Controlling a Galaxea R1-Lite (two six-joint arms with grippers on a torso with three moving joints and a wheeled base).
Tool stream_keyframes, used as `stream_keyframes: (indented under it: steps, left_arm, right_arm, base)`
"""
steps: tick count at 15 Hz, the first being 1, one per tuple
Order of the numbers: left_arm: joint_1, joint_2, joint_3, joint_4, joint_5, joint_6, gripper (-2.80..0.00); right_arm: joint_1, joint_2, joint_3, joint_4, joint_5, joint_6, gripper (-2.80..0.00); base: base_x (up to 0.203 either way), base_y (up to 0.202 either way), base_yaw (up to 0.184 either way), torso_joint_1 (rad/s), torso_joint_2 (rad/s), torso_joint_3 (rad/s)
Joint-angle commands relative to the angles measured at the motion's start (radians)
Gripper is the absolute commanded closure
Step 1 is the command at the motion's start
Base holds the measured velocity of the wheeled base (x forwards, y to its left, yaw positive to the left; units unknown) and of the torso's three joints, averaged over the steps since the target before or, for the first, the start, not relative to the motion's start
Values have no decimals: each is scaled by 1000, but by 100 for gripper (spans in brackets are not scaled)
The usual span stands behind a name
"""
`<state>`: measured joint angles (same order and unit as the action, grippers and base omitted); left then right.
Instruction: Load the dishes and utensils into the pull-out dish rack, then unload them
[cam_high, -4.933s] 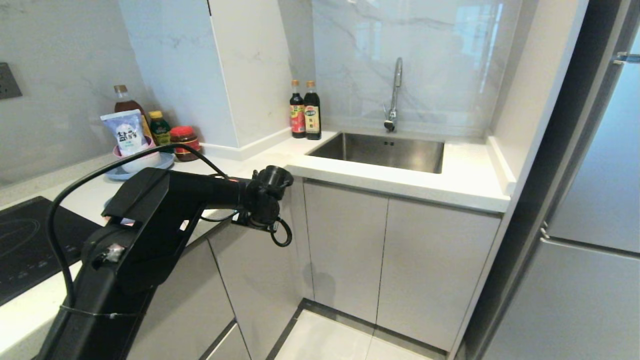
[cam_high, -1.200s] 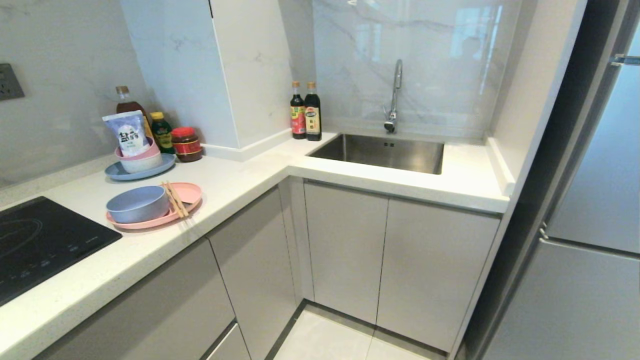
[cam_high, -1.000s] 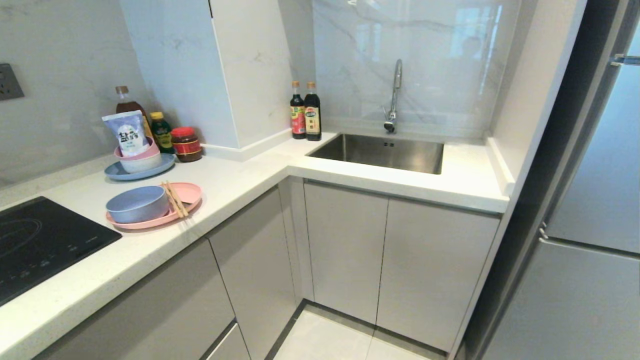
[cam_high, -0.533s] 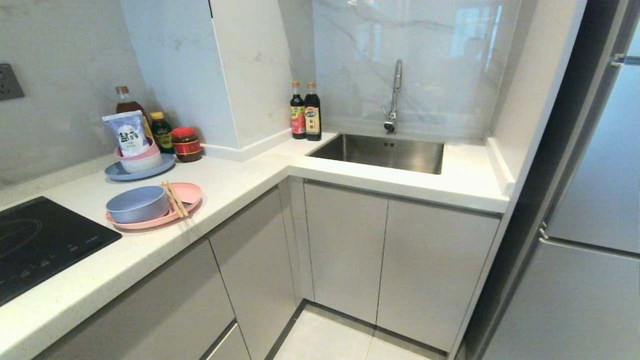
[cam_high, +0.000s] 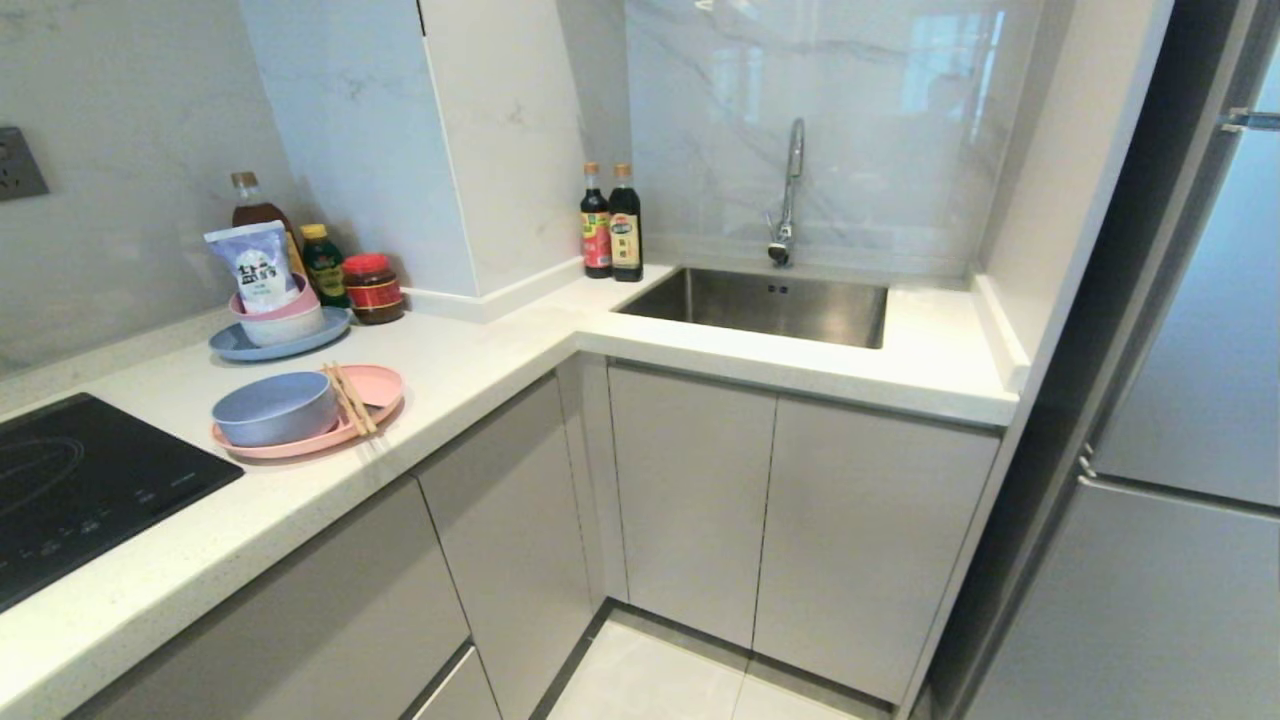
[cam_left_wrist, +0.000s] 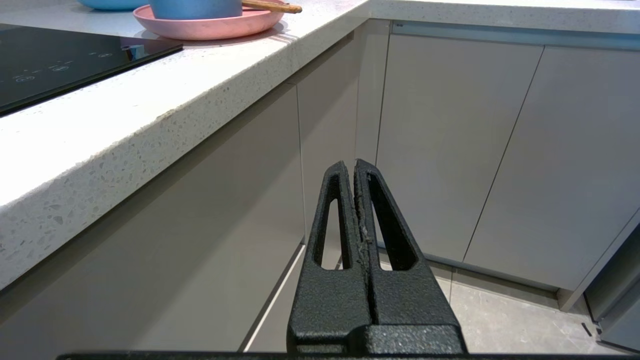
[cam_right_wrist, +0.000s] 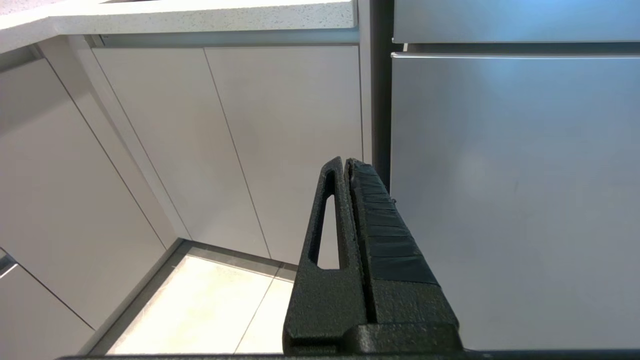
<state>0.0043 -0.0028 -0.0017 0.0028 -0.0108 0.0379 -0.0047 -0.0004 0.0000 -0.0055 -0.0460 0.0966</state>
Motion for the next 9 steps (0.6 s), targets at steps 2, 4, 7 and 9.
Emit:
stream_keyframes:
  steps: [2, 4, 7, 9]
  left_arm:
    - [0, 3, 0, 0, 0, 0, 0]
    - [0, 3, 0, 0, 0, 0, 0]
    - [0, 3, 0, 0, 0, 0, 0]
    - [0, 3, 0, 0, 0, 0, 0]
  right_arm:
    - [0, -4, 0, -1, 0, 2, 0]
    - [0, -4, 0, -1, 0, 2, 0]
    - [0, -4, 0, -1, 0, 2, 0]
    - [0, -4, 0, -1, 0, 2, 0]
  base:
    - [0, 0, 0, 0, 0, 0]
    - [0, 0, 0, 0, 0, 0]
    - [0, 0, 0, 0, 0, 0]
    - [0, 0, 0, 0, 0, 0]
